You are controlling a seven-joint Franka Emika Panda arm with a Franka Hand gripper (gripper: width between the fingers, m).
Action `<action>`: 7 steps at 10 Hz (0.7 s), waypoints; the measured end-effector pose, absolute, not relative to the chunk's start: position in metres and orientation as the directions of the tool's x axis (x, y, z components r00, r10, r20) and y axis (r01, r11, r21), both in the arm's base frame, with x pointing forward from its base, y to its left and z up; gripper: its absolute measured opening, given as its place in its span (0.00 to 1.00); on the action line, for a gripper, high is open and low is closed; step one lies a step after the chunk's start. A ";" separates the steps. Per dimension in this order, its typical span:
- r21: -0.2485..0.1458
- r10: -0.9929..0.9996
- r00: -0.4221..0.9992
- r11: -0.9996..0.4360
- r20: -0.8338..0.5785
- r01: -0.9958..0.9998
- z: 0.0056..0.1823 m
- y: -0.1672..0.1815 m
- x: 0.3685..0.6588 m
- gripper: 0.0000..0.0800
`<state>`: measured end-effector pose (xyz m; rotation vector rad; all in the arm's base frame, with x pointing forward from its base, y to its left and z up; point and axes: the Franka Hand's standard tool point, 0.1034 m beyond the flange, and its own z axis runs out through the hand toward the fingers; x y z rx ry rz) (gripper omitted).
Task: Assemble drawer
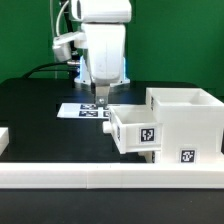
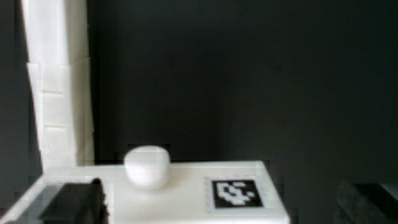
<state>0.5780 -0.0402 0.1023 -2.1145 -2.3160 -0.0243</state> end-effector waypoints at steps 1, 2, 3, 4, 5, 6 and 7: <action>0.000 0.996 -0.087 0.087 0.019 0.996 0.096 -0.041 0.578 0.81; -0.014 0.996 -0.086 0.086 0.026 0.996 0.086 -0.040 0.574 0.81; -0.021 0.996 -0.087 0.087 0.032 0.996 0.081 -0.036 0.573 0.81; -0.025 0.996 -0.086 0.087 0.037 0.996 0.077 -0.030 0.574 0.81; -0.027 0.996 -0.076 0.077 0.038 0.997 0.074 -0.027 0.574 0.81; -0.023 0.998 -0.057 0.058 0.038 0.998 0.074 -0.025 0.574 0.81; -0.017 0.999 -0.025 0.026 0.036 1.000 0.075 -0.023 0.575 0.81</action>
Offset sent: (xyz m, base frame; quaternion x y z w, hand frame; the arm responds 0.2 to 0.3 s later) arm 0.0137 0.0209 -0.0151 0.0010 0.0065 0.0087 0.9999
